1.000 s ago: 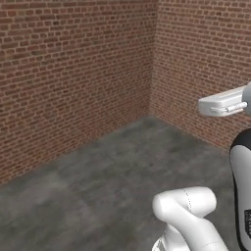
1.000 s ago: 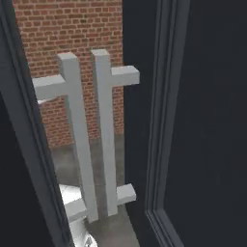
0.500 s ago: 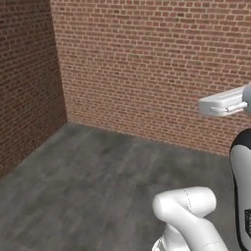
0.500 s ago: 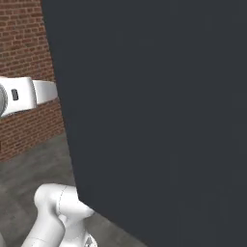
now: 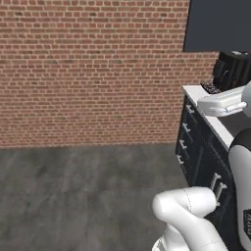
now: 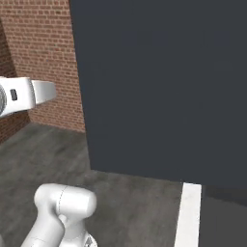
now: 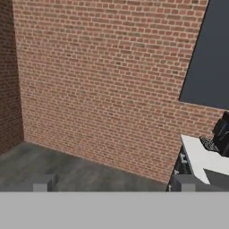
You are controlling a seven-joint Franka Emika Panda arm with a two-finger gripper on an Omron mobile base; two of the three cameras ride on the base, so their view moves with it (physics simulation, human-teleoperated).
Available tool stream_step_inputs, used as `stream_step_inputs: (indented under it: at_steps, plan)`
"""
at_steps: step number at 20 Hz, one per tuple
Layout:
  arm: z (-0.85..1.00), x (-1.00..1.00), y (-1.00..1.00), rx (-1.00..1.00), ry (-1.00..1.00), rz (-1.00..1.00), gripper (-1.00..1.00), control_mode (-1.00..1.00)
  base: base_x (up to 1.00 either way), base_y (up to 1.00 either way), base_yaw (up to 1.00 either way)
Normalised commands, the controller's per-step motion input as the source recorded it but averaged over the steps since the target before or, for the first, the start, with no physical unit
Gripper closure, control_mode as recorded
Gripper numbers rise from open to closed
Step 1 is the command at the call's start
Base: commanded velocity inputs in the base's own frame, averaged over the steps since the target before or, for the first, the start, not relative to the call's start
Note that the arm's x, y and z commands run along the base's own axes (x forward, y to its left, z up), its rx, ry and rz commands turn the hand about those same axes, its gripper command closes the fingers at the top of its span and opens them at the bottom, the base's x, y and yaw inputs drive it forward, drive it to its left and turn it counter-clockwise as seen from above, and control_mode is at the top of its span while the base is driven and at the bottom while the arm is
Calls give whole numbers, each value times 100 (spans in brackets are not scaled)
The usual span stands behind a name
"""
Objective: Gather all objects into one cabinet and sort the glasses and bowls to opposite sides.
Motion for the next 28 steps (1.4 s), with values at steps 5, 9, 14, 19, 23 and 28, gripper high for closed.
stream_step_inputs:
  at_steps: [5,9,14,19,23,28]
  plan:
    - [0,0,0,0,0,0,-100,100,-3,15,-38]
    - [0,0,0,0,0,0,-100,100,1,62,-5]
    - [0,0,0,0,0,0,-100,100,31,74,0]
    - [0,0,0,0,0,0,-100,100,60,28,-10]
    - [0,0,0,0,0,0,-100,100,57,31,-42]
    - [0,0,0,0,0,0,-100,100,42,57,-52]
